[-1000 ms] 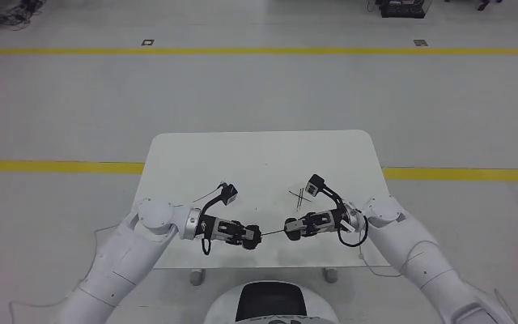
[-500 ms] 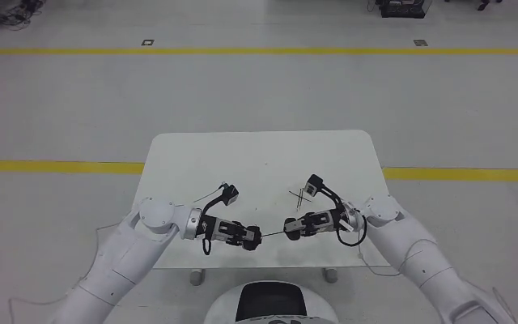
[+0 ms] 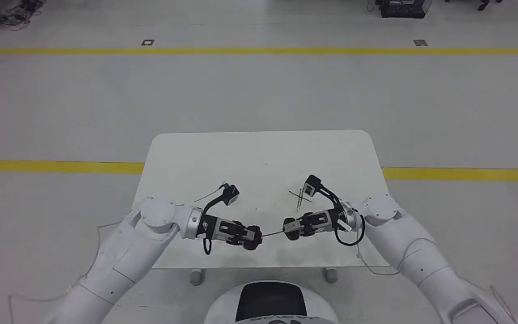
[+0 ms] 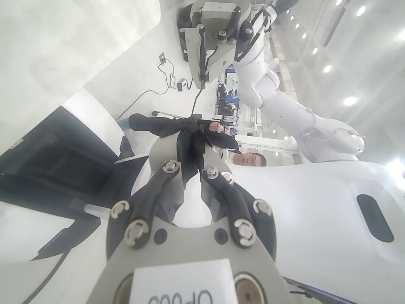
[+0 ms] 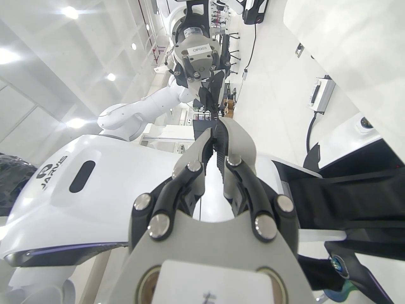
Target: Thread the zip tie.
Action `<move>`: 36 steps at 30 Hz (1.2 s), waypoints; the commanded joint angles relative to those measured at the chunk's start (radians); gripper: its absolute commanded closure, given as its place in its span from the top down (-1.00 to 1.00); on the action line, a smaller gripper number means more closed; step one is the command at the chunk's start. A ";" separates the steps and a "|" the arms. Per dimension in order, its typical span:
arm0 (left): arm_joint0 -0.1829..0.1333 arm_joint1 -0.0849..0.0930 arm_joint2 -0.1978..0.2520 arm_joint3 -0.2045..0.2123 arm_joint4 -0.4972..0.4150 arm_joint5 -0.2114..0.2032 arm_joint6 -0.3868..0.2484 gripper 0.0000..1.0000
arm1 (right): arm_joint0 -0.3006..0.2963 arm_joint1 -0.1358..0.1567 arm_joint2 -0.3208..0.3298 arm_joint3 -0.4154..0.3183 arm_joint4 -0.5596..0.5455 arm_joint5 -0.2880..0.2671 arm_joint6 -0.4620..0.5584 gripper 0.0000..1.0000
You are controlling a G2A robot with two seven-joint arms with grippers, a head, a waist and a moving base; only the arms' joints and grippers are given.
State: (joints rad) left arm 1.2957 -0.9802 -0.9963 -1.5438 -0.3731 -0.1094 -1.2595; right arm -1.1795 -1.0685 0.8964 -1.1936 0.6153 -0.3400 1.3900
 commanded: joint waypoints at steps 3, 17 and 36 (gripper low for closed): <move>-0.006 0.002 0.009 0.006 -0.005 0.000 0.007 -1.00 | 0.001 0.000 0.000 0.002 -0.001 0.000 0.000 -1.00; -0.007 0.004 0.007 0.027 -0.048 -0.009 0.083 1.00 | -0.022 -0.003 0.037 -0.010 0.055 0.000 0.000 -1.00; 0.011 -0.009 0.040 0.004 -0.087 0.007 0.271 1.00 | -0.063 -0.001 0.075 -0.065 0.039 0.000 -0.067 -1.00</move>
State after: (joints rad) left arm 1.3040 -0.9873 -0.9595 -1.5387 -0.4529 -0.1070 -1.0148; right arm -1.2411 -1.0690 0.9687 -1.2574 0.6546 -0.3400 1.3220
